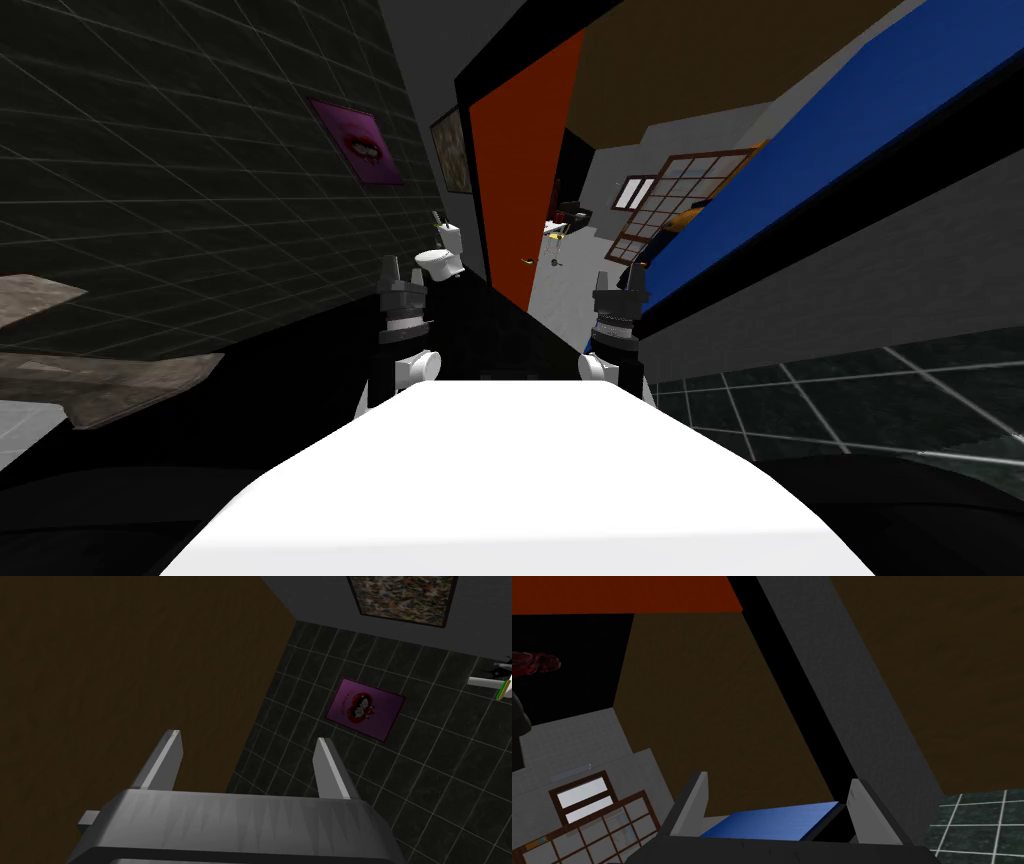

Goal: Push the door open

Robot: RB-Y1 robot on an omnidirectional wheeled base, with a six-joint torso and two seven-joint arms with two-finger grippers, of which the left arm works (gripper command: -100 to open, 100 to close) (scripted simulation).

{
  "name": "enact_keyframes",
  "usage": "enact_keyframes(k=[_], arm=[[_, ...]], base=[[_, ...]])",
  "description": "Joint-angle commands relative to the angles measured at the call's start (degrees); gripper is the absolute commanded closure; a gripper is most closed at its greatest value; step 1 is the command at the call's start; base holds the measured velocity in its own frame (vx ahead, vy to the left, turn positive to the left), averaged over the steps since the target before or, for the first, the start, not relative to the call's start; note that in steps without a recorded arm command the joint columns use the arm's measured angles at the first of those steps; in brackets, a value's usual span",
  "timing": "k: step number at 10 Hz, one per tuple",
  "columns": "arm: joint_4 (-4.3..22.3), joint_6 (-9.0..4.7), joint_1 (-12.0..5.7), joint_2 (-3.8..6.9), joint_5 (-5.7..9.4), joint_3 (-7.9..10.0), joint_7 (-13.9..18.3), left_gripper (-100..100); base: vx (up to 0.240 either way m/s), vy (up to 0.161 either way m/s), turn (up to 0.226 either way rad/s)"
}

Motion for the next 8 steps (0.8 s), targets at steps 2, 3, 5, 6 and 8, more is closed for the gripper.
enact_keyframes(k=[2, 3, 5, 6, 8], arm=[[2.95, -0.82, -0.65, 1.05, -0.18, -0.83, 0.26, -100], [3.94, -1.1, -0.86, 1.37, -0.24, -1.12, 0.35, -100], [6.78, -1.89, -1.48, 2.13, -0.42, -1.92, 0.6, -100], [8.31, -2.32, -1.82, 2.5, -0.51, -2.35, 0.74, -100], [11.0, -3.07, -2.41, 3.06, -0.68, -3.12, 0.98, -100]], base=[[0.139, -0.005, -0.092], [0.1, 0.02, -0.061], [0.11, 0.013, -0.09], [0.135, 0.017, -0.097], [0.144, 0.02, -0.093]])
